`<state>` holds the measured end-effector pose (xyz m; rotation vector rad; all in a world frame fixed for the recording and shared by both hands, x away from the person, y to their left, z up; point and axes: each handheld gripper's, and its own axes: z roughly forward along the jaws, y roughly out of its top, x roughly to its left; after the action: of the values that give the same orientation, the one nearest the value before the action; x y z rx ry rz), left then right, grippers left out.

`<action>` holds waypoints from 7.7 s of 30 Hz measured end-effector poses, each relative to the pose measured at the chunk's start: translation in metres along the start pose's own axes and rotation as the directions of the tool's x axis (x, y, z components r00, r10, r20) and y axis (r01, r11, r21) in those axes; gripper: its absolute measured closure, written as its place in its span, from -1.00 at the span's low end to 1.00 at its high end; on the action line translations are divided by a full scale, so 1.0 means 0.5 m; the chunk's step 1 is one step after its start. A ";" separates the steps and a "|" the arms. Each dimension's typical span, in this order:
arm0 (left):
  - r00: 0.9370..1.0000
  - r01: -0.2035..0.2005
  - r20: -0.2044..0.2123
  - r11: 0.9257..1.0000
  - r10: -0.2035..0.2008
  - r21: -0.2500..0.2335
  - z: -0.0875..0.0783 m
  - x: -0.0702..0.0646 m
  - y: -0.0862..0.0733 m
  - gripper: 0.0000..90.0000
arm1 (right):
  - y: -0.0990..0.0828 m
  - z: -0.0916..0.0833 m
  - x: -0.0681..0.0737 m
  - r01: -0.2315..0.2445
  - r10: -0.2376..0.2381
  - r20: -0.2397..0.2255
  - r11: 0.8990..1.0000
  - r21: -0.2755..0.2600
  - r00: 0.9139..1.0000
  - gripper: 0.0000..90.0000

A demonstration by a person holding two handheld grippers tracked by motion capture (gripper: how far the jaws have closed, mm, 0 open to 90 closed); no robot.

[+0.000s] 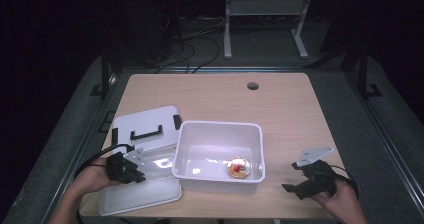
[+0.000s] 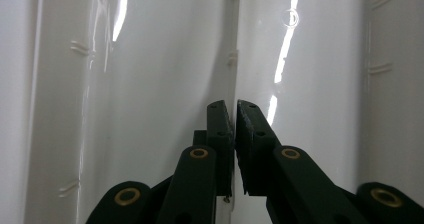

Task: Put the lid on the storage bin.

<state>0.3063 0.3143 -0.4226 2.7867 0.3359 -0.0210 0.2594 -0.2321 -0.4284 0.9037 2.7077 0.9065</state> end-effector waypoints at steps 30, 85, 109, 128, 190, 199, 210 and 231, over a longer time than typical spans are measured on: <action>0.996 -0.049 -0.083 0.997 0.044 -0.054 -0.240 -0.015 0.032 0.99 | 0.001 0.008 -0.001 0.000 0.000 0.007 1.000 0.015 1.000 -0.61; 0.966 -0.252 0.046 0.967 0.254 -0.049 -0.133 -0.024 0.505 0.98 | -0.011 0.007 -0.011 -0.023 0.023 0.001 1.000 -0.007 1.000 -0.64; 0.954 -0.290 0.078 0.957 0.289 0.002 -0.071 -0.023 0.542 0.98 | -0.015 -0.002 -0.014 -0.025 0.025 0.007 0.999 -0.027 1.000 -0.64; 0.950 -0.304 0.085 0.952 0.299 0.047 -0.046 -0.021 0.546 0.94 | -0.015 0.000 -0.015 -0.022 0.022 0.005 1.000 -0.019 1.000 -0.64; 0.995 -0.005 -0.095 0.979 -0.015 -0.204 -0.156 0.131 0.176 0.03 | -0.011 0.007 -0.021 -0.045 0.045 0.019 0.999 0.006 0.999 -0.64; 0.991 0.050 -0.116 0.983 -0.072 -0.176 -0.122 0.166 0.119 0.04 | -0.011 0.006 -0.019 -0.042 0.041 0.020 0.999 0.012 0.999 -0.64; 0.984 0.091 -0.137 0.981 -0.115 -0.171 -0.089 0.198 0.068 0.12 | -0.009 0.013 -0.018 -0.033 0.032 0.020 0.999 0.026 0.999 -0.64; 0.982 0.133 -0.122 0.985 -0.146 -0.109 -0.039 0.229 0.034 0.37 | -0.006 0.019 -0.015 -0.031 0.030 0.011 0.999 0.036 0.999 -0.64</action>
<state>0.4210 0.3310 -0.4047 2.6663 0.5490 0.1411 0.2669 -0.2338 -0.4385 0.9566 2.7168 0.8585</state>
